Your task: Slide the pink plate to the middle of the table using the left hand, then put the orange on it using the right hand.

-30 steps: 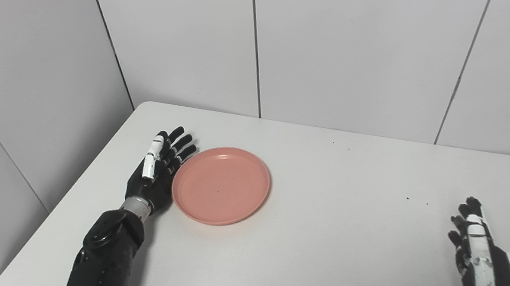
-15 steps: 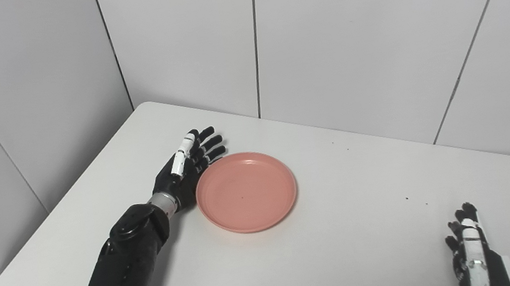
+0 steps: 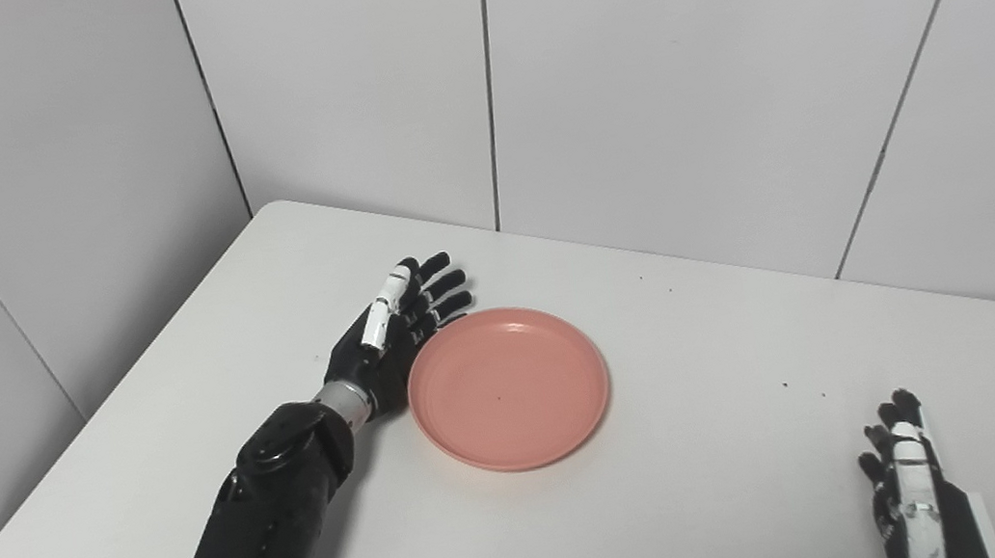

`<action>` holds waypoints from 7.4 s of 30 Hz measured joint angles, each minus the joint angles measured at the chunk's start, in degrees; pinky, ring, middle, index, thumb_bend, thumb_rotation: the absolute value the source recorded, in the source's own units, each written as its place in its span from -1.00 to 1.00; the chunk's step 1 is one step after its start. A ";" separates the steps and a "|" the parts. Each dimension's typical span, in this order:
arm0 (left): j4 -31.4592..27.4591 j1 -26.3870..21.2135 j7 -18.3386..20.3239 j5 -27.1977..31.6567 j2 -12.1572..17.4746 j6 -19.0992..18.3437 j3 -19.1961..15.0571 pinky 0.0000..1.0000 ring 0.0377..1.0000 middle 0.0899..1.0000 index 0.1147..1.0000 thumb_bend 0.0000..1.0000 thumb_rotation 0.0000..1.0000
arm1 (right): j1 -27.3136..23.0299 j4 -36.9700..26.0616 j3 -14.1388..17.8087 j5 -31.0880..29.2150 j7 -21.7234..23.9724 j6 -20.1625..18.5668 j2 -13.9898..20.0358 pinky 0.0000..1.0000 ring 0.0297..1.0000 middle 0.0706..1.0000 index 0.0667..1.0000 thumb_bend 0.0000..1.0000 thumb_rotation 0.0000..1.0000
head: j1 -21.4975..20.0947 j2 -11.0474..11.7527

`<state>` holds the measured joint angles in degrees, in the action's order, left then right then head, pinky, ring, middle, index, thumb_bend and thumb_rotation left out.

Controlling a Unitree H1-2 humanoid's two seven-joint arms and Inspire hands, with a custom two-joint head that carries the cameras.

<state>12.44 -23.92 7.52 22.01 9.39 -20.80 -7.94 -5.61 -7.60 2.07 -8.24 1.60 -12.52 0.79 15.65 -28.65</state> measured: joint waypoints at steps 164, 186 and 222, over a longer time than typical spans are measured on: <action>-7.85 9.54 2.11 -11.07 -4.07 12.14 4.51 0.93 0.90 0.92 0.88 -0.29 1.00 | -7.24 -4.49 12.64 59.40 13.30 -14.61 17.06 0.46 0.74 0.88 0.91 1.00 -0.08 | -54.85 0.44; -9.65 9.98 2.05 -11.05 -4.12 10.20 4.15 0.95 0.91 0.94 0.90 -0.27 1.00 | -11.63 6.34 10.47 56.69 12.61 -14.61 18.36 0.47 0.72 0.79 0.80 1.00 -0.21 | -54.93 -0.79; -11.27 10.01 1.21 -11.01 -4.44 8.23 3.93 0.91 0.86 0.87 0.85 -0.32 1.00 | -13.20 9.65 13.79 58.79 15.42 -14.61 19.10 -0.42 -0.35 -0.22 -0.02 0.05 -0.99 | -54.32 -1.94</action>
<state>1.17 -13.91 8.73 11.00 4.95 -12.57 -4.01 -18.81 2.06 15.86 50.56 17.02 -27.14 19.90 -38.67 -30.59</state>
